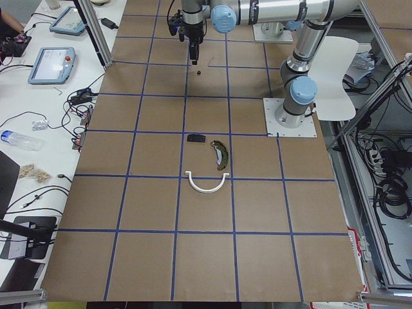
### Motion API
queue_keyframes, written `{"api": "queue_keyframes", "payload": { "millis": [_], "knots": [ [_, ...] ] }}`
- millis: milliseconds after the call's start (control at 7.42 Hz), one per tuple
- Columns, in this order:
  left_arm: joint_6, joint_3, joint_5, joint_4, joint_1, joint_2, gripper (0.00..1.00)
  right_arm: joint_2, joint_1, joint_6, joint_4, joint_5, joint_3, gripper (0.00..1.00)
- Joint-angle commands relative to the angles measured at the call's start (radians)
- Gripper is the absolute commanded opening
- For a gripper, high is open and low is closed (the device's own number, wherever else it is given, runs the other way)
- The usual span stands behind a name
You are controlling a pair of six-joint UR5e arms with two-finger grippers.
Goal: Place bearing gear from tray to pile
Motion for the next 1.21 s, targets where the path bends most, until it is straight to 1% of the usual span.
{"api": "queue_keyframes", "payload": {
  "millis": [0, 135, 269, 404, 539, 674, 808, 943, 1078],
  "knots": [
    [-0.040, -0.019, -0.011, 0.038, -0.009, -0.036, 1.00, -0.130, -0.254, -0.212, 0.123, -0.005, 0.016, 1.00],
    [-0.063, -0.053, -0.016, 0.152, -0.035, -0.068, 1.00, -0.143, -0.378, -0.325, 0.141, -0.010, 0.015, 1.00],
    [-0.103, -0.093, -0.014, 0.222, -0.108, -0.099, 1.00, -0.148, -0.504, -0.405, 0.192, -0.017, 0.004, 1.00],
    [-0.149, -0.120, -0.017, 0.313, -0.167, -0.147, 1.00, -0.151, -0.607, -0.538, 0.197, -0.039, 0.001, 1.00],
    [-0.168, -0.139, -0.034, 0.386, -0.208, -0.197, 1.00, -0.151, -0.699, -0.658, 0.188, -0.042, 0.007, 1.00],
    [-0.192, -0.153, -0.101, 0.418, -0.254, -0.249, 1.00, -0.129, -0.806, -0.774, 0.178, -0.039, 0.010, 1.00],
    [-0.192, -0.156, -0.112, 0.428, -0.288, -0.295, 1.00, -0.103, -0.914, -0.885, 0.169, -0.030, 0.004, 1.00],
    [-0.192, -0.157, -0.111, 0.460, -0.317, -0.333, 1.00, -0.089, -1.005, -0.976, 0.113, -0.028, 0.007, 1.00],
    [-0.194, -0.159, -0.110, 0.487, -0.346, -0.362, 1.00, -0.056, -1.066, -1.055, 0.074, -0.037, 0.005, 1.00]
  ]
}}
